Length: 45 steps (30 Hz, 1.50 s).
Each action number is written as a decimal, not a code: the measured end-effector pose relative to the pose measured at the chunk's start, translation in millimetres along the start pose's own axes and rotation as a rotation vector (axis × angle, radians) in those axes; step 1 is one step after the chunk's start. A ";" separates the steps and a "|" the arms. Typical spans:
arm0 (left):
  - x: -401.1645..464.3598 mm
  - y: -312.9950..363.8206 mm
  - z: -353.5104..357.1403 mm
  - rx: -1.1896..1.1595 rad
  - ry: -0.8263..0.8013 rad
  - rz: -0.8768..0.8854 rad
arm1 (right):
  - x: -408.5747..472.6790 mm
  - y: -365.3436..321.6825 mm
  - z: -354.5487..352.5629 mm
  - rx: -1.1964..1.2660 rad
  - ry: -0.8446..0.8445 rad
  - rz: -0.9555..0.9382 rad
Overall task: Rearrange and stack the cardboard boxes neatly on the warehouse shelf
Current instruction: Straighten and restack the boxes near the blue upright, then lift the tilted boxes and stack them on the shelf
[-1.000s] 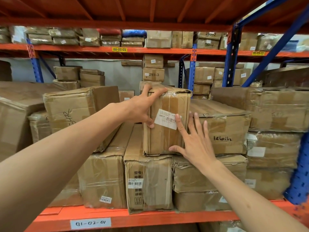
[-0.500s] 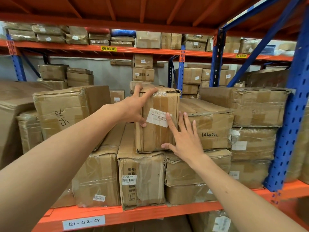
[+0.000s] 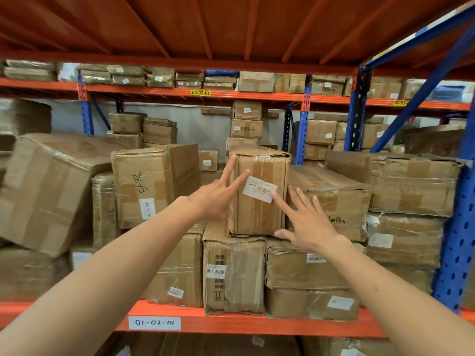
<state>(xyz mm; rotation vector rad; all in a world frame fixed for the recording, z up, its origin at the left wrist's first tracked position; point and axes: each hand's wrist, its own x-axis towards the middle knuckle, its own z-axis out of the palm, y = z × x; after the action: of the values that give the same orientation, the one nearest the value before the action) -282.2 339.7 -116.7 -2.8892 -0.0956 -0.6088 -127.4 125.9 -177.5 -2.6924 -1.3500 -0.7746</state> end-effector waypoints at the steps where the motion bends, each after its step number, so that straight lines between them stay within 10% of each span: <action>1: -5.8 -3.6 2.5 0.012 0.011 0.002 | -1.9 1.0 -2.4 0.012 0.002 -0.006; 20: -136.1 -108.6 37.8 -0.637 0.245 -0.997 | 73.0 -146.8 -66.2 0.167 0.296 -0.391; 31: -137.4 -171.2 75.8 -0.849 0.100 -0.793 | 205.9 -253.9 -82.0 0.039 0.066 -0.361; 45: -112.9 -154.6 113.4 -1.023 0.546 -0.827 | 228.3 -249.2 -72.1 0.259 0.050 -0.220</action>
<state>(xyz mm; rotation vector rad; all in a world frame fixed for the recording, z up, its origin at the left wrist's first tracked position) -356.3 510.7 -238.3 -3.2954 -1.2583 -2.0660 -232.7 433.2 -59.8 -2.3421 -1.6285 -0.6251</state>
